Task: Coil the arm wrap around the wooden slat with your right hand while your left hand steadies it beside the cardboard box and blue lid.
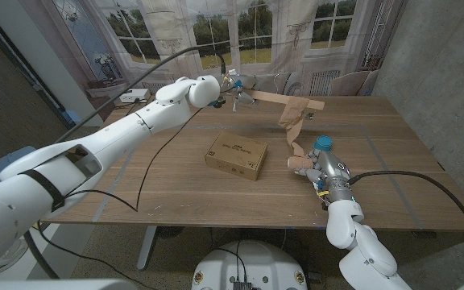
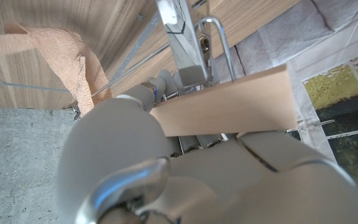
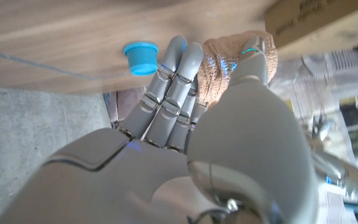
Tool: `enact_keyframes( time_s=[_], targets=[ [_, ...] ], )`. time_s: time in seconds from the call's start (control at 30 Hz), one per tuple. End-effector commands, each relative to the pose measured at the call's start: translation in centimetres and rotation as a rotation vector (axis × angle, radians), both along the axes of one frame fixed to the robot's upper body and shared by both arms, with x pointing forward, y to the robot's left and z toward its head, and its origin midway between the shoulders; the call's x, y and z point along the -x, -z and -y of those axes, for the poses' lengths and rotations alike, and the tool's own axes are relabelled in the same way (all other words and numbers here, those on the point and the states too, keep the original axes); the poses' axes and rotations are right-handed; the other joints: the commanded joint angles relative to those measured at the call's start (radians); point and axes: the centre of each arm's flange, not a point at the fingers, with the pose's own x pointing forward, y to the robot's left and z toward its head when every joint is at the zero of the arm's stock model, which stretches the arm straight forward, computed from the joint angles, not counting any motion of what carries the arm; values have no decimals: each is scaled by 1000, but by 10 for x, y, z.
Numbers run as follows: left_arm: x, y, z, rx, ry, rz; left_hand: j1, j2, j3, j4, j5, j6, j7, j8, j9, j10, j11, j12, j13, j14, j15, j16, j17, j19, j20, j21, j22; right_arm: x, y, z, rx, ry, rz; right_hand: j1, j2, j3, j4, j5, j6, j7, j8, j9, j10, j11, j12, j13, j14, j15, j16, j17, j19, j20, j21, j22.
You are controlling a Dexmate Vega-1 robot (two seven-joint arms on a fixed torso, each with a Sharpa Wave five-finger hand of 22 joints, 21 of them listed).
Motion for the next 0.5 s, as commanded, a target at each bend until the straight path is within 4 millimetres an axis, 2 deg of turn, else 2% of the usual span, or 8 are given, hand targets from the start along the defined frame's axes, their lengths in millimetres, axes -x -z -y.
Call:
enact_keyframes(
  time_s=[0.03, 0.5],
  targets=[
    [3, 2, -1, 15, 3, 9, 10, 51, 82, 78, 0, 25, 19, 5, 4, 61, -30, 77, 605, -5, -28, 7, 2, -2, -62, 3, 3, 59, -29, 45, -255, 115, 540, 186, 186, 210, 18, -9, 221, -10, 4, 38, 47, -33, 8, 6, 12, -47, 3, 14, 1, -67, 13, 3],
    [5, 5, -2, 81, 37, 56, 11, 52, 84, 77, -2, 31, 21, 3, 1, 60, -29, 75, 602, -5, -29, 7, 2, 0, -63, 2, 0, 65, -32, 67, -403, -103, 565, 193, 187, 212, 21, -14, 236, 3, 1, 44, 65, -26, 8, 4, 30, -46, 10, 58, 9, -66, 53, 4]
  ],
)
